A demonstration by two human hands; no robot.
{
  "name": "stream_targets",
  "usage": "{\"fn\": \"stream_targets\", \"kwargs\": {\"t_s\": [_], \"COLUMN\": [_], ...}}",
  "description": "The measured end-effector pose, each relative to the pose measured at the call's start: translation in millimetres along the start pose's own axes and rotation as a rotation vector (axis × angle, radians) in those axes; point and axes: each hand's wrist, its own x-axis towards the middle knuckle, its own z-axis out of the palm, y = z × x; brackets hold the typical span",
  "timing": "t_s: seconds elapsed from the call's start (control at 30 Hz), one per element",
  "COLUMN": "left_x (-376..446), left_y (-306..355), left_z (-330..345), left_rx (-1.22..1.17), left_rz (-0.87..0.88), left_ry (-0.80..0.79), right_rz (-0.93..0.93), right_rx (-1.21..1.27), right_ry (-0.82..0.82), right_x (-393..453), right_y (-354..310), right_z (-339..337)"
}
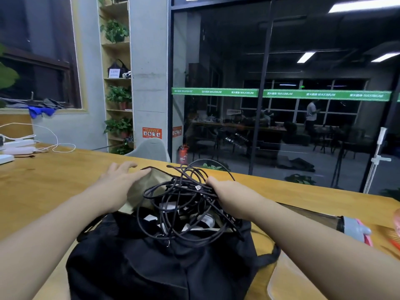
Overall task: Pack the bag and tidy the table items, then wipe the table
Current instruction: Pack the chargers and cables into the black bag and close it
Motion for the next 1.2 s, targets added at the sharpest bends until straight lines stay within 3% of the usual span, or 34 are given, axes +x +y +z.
{"fn": "stream_targets", "kwargs": {"t_s": [0.27,0.43,0.6,0.83,1.07,1.2], "left_x": [-6.2,-13.5,-13.9,-12.9,-7.6,-11.6], "left_y": [17.3,20.0,21.8,17.3,16.8,27.2], "left_z": [-1.4,0.7,-5.2,-9.8,4.8,2.5], "left_rx": [0.017,-0.117,-0.232,-0.287,0.031,0.007], "left_rz": [0.009,-0.041,-0.083,-0.054,-0.035,-0.033], "left_ry": [-0.055,0.034,0.147,0.245,0.002,0.020], "right_rz": [0.065,0.154,0.188,-0.008,-0.173,-0.262], "right_rx": [-0.137,-0.099,-0.124,-0.275,-0.372,-0.436], "right_ry": [0.091,0.152,0.108,-0.018,-0.051,-0.023], "right_x": [12.9,29.2,36.2,26.4,8.4,5.2], "right_y": [-13.1,-15.2,-18.3,-16.2,-25.8,-38.0], "right_z": [5.7,4.2,8.0,18.9,18.9,14.7]}}
